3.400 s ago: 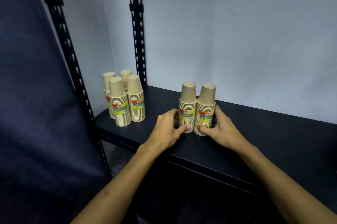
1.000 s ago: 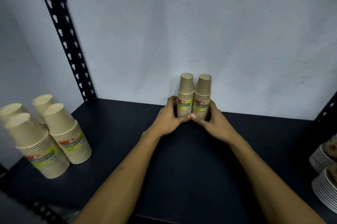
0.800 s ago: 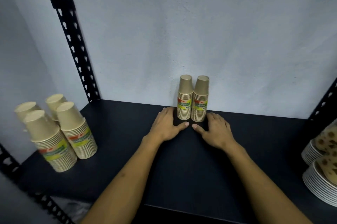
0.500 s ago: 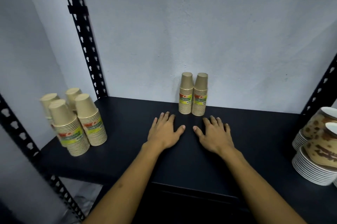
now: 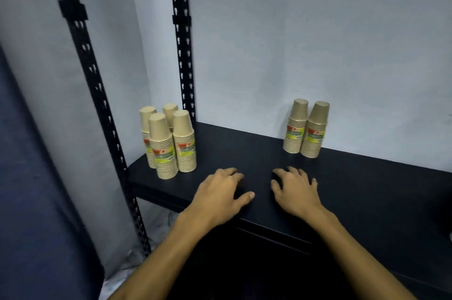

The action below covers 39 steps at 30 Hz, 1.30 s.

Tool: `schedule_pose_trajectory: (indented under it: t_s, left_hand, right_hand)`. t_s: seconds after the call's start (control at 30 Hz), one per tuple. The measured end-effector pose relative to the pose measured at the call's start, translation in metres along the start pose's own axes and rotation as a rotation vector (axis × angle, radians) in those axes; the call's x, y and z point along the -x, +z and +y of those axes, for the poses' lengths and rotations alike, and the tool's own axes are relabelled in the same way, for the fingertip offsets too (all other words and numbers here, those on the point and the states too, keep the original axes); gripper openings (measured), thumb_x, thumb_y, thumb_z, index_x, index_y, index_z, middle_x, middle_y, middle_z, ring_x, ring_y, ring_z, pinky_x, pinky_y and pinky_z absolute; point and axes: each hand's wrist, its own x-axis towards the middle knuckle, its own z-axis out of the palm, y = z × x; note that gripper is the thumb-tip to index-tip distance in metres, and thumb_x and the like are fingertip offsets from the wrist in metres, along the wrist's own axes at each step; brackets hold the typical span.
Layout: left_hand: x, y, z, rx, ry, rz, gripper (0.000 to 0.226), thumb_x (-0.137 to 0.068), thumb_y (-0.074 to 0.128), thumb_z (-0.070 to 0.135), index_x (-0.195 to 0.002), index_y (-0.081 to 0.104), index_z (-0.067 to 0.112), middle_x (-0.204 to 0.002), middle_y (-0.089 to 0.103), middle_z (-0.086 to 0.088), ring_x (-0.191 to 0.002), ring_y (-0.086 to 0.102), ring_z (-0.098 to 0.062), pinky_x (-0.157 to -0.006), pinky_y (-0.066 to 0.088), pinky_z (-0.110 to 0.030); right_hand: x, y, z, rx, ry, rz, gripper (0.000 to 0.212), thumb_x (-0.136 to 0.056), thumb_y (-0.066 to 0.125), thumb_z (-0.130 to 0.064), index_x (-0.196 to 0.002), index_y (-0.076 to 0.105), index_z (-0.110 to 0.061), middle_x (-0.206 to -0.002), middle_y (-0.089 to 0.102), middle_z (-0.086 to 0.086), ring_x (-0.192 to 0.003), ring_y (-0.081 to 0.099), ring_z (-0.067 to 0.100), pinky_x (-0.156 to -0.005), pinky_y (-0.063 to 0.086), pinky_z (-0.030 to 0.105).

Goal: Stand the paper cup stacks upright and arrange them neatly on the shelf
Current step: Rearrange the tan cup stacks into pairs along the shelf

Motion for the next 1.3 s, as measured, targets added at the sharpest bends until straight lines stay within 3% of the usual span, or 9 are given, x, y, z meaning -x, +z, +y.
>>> schedule_pose_trajectory:
  t_s: [0.17, 0.3, 0.4, 0.47, 0.6, 0.8, 1.13, 1.3]
  left_hand:
    - [0.025, -0.059, -0.039, 0.021, 0.030, 0.553, 0.035, -0.093, 0.066, 0.040, -0.119, 0.068, 0.017, -0.124, 0.062, 0.001, -0.117, 0.054, -0.017, -0.097, 0.050, -0.034]
    - [0.028, -0.104, -0.068, 0.022, -0.155, 0.735, 0.040, -0.091, 0.070, 0.034, -0.124, 0.061, 0.013, -0.125, 0.057, -0.007, -0.117, 0.050, -0.023, -0.089, 0.047, -0.035]
    - [0.017, -0.117, -0.091, 0.082, -0.322, 0.681, 0.053, -0.091, 0.068, 0.044, -0.131, 0.054, 0.013, -0.129, 0.054, -0.011, -0.120, 0.051, -0.028, -0.089, 0.049, -0.042]
    - [0.009, -0.117, -0.102, 0.137, -0.374, 0.627, 0.059, -0.089, 0.070, 0.050, -0.130, 0.054, 0.011, -0.124, 0.059, -0.013, -0.111, 0.059, -0.029, -0.087, 0.055, -0.046]
    - [-0.002, -0.109, -0.108, 0.181, -0.376, 0.621, 0.051, -0.089, 0.073, 0.041, -0.125, 0.055, 0.010, -0.114, 0.063, -0.013, -0.100, 0.063, -0.029, -0.083, 0.056, -0.044]
    - [-0.006, -0.104, -0.110, 0.319, -0.348, 0.637, 0.042, -0.089, 0.075, 0.031, -0.123, 0.058, 0.012, -0.109, 0.065, -0.009, -0.097, 0.063, -0.023, -0.086, 0.055, -0.036]
    - [-0.035, -0.082, -0.046, 0.477, -0.154, 0.506, 0.040, -0.087, 0.077, 0.033, -0.120, 0.062, 0.017, -0.102, 0.069, -0.002, -0.089, 0.069, -0.017, -0.081, 0.059, -0.039]
    - [-0.057, -0.062, 0.011, 0.600, -0.023, 0.395, 0.037, -0.086, 0.077, 0.032, -0.118, 0.062, 0.021, -0.102, 0.068, 0.003, -0.083, 0.070, -0.010, -0.066, 0.053, -0.020]
  right_hand:
    - [-0.018, -0.006, -0.059, -0.061, -0.243, -0.070, 0.049, -0.101, 0.051, -0.044, -0.146, 0.046, -0.026, -0.143, 0.052, 0.006, -0.136, 0.045, 0.029, -0.113, 0.029, 0.050]
    - [-0.034, -0.016, -0.113, -0.334, -0.440, -0.022, 0.054, -0.099, 0.058, -0.043, -0.146, 0.045, -0.021, -0.143, 0.055, 0.005, -0.135, 0.050, 0.023, -0.114, 0.038, 0.047]
    - [-0.044, -0.027, -0.148, -0.610, -0.460, 0.001, 0.062, -0.096, 0.065, -0.042, -0.148, 0.043, -0.019, -0.143, 0.056, 0.006, -0.127, 0.056, 0.020, -0.107, 0.047, 0.038]
    - [-0.050, -0.031, -0.165, -0.726, -0.458, -0.033, 0.069, -0.094, 0.067, -0.043, -0.151, 0.038, -0.019, -0.146, 0.053, 0.006, -0.127, 0.057, 0.022, -0.105, 0.049, 0.040]
    - [-0.058, -0.020, -0.180, -0.797, -0.489, -0.118, 0.071, -0.093, 0.072, -0.030, -0.152, 0.037, -0.014, -0.147, 0.054, 0.009, -0.131, 0.057, 0.024, -0.108, 0.048, 0.042]
    - [-0.060, -0.013, -0.170, -0.814, -0.522, -0.069, 0.063, -0.090, 0.076, -0.026, -0.145, 0.046, -0.015, -0.138, 0.062, 0.007, -0.120, 0.064, 0.021, -0.104, 0.053, 0.045]
    - [-0.030, -0.034, -0.069, -0.822, -0.451, 0.091, 0.056, -0.087, 0.079, -0.030, -0.134, 0.052, -0.017, -0.125, 0.069, 0.004, -0.107, 0.070, 0.013, -0.093, 0.059, 0.034]
    - [0.005, -0.054, -0.003, -0.783, -0.353, 0.231, 0.055, -0.086, 0.080, -0.028, -0.132, 0.054, -0.015, -0.113, 0.067, 0.000, -0.094, 0.068, 0.005, -0.080, 0.056, 0.018]
